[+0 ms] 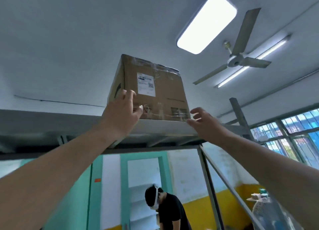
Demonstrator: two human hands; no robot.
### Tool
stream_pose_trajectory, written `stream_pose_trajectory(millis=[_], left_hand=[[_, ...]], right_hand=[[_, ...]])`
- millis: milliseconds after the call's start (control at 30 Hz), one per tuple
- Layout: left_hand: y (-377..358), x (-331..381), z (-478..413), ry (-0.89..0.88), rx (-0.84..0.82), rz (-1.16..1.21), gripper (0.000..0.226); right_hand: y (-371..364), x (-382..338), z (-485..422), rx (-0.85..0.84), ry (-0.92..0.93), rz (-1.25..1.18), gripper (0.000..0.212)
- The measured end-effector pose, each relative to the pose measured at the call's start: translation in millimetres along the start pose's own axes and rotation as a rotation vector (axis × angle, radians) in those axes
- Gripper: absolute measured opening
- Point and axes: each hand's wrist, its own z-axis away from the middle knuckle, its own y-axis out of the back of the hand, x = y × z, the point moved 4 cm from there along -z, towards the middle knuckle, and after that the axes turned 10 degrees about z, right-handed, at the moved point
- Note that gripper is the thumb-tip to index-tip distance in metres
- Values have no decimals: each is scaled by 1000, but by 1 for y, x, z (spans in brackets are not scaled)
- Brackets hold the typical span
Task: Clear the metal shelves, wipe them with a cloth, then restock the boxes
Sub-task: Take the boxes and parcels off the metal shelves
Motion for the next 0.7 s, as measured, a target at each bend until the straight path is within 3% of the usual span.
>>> stream_pose_trajectory(millis=[133, 233, 433, 533, 700], left_hand=[[-17, -14, -37, 265, -41, -270, 71], [-30, -35, -49, 445, -128, -376, 83], [-37, -59, -55, 634, -171, -51, 80], [-27, -54, -50, 611, -85, 137, 79], [14, -45, -29, 530, 169, 400, 73]], right_hand=[[-13, 26, -65, -37, -74, -23, 62], [-37, 42, -100, -86, -135, -109, 63], [-62, 50, -117, -112, -178, -258, 41], [-54, 48, -113, -125, -171, -388, 35], [-30, 14, -89, 28, -164, -557, 42]])
